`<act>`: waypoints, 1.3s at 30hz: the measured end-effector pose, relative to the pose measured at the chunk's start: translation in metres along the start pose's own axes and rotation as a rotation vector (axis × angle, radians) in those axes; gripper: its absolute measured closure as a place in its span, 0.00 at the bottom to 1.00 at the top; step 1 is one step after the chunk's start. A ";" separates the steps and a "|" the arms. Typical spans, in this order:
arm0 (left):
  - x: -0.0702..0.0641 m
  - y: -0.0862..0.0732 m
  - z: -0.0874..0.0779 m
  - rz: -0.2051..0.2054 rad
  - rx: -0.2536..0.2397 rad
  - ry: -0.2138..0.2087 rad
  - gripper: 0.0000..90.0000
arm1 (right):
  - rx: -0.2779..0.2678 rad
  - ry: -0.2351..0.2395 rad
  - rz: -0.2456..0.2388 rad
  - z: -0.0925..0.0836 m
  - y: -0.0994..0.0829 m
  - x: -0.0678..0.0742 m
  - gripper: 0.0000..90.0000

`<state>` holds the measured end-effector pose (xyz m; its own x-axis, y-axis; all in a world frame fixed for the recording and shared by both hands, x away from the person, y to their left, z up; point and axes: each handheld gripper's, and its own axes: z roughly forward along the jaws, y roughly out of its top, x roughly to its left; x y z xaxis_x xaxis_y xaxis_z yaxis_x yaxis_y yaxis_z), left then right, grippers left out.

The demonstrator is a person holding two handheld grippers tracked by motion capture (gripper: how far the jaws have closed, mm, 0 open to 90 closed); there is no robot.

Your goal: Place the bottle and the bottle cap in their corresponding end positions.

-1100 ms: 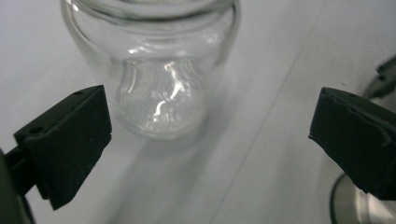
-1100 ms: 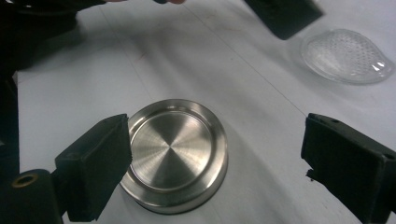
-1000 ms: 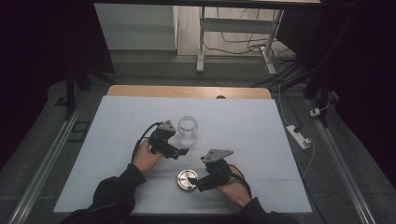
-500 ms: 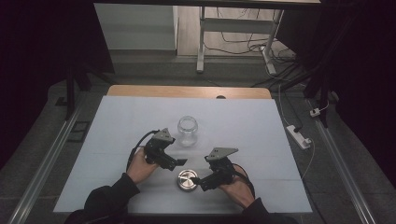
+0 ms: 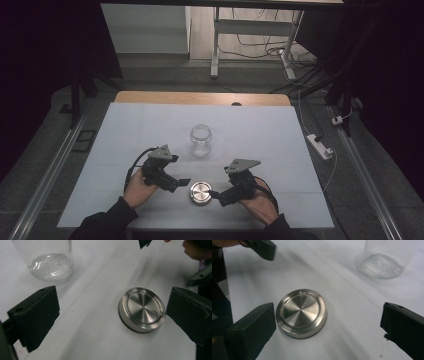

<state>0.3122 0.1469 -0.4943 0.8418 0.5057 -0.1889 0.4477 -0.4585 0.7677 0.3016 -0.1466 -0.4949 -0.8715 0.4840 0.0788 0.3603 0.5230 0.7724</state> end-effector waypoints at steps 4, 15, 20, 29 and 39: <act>-0.004 -0.007 -0.009 -0.012 -0.008 0.007 0.00 | -0.006 -0.011 0.005 -0.007 -0.003 -0.002 0.00; -0.011 -0.033 -0.042 -0.047 -0.018 0.065 0.00 | -0.019 -0.037 0.025 -0.030 -0.012 -0.008 0.00; -0.011 -0.046 -0.057 -0.073 -0.037 0.092 0.00 | -0.018 -0.065 0.022 -0.041 -0.018 -0.011 0.00; -0.013 -0.071 -0.082 -0.129 -0.076 0.120 0.00 | -0.027 -0.112 0.055 -0.060 -0.031 -0.017 0.00; -0.017 -0.099 -0.104 -0.182 -0.098 0.161 0.00 | -0.045 -0.170 0.099 -0.081 -0.045 -0.024 0.00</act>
<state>0.2220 0.2598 -0.5032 0.6874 0.6871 -0.2353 0.5497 -0.2804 0.7869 0.2791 -0.2385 -0.4806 -0.7622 0.6454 0.0510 0.4230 0.4368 0.7939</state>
